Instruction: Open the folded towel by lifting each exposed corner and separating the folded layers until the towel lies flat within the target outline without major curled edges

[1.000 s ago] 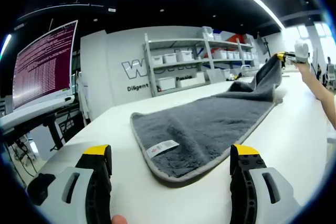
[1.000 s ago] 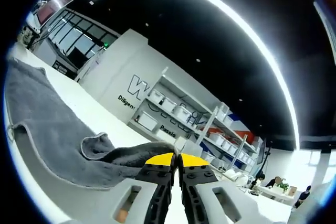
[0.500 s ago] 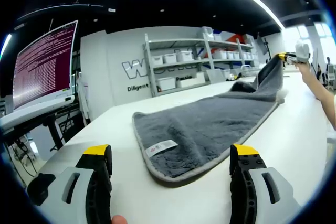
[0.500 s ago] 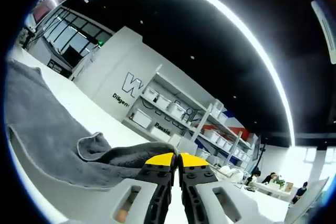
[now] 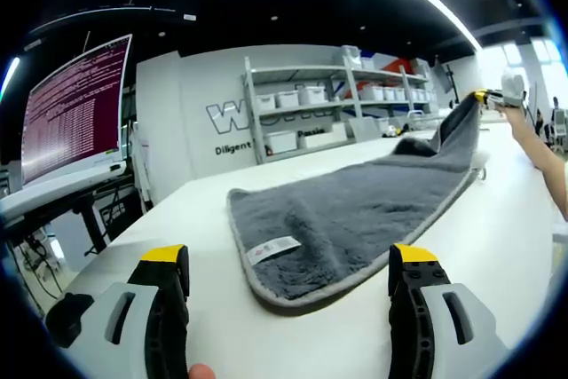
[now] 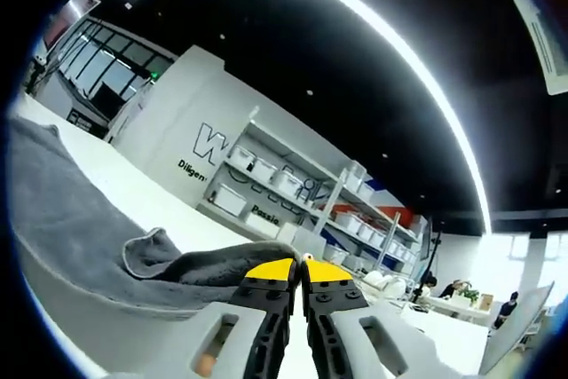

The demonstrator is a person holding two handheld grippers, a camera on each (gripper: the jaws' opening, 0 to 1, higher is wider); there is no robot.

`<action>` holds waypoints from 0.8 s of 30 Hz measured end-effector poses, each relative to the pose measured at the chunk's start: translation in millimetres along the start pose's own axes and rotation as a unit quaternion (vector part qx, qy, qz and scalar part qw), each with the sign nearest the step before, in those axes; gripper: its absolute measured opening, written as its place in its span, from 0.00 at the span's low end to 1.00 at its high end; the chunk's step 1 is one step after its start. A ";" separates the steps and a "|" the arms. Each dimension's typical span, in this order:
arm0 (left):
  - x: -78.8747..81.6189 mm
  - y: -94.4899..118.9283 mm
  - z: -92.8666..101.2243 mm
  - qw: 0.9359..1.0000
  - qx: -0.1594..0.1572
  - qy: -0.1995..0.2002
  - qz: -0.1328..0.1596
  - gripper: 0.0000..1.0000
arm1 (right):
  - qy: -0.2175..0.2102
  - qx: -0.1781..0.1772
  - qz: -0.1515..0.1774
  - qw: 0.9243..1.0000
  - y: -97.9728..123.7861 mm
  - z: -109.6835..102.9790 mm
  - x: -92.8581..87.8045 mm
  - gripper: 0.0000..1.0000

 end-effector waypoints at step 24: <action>-0.2 0.3 -0.1 1.000 0.000 0.000 0.000 0.91 | -0.042 -0.022 -0.015 0.999 4.9 7.2 -11.8 0.07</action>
Point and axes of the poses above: the point that each gripper's makers call its tool centre point, and the gripper's own axes: y roughly backward along the fingers, z roughly to its right, x roughly out of its top, the point moved 6 cm from there along y, roughly backward along the fingers, and after that the axes turned 9 degrees about x, right-handed, at the moved point
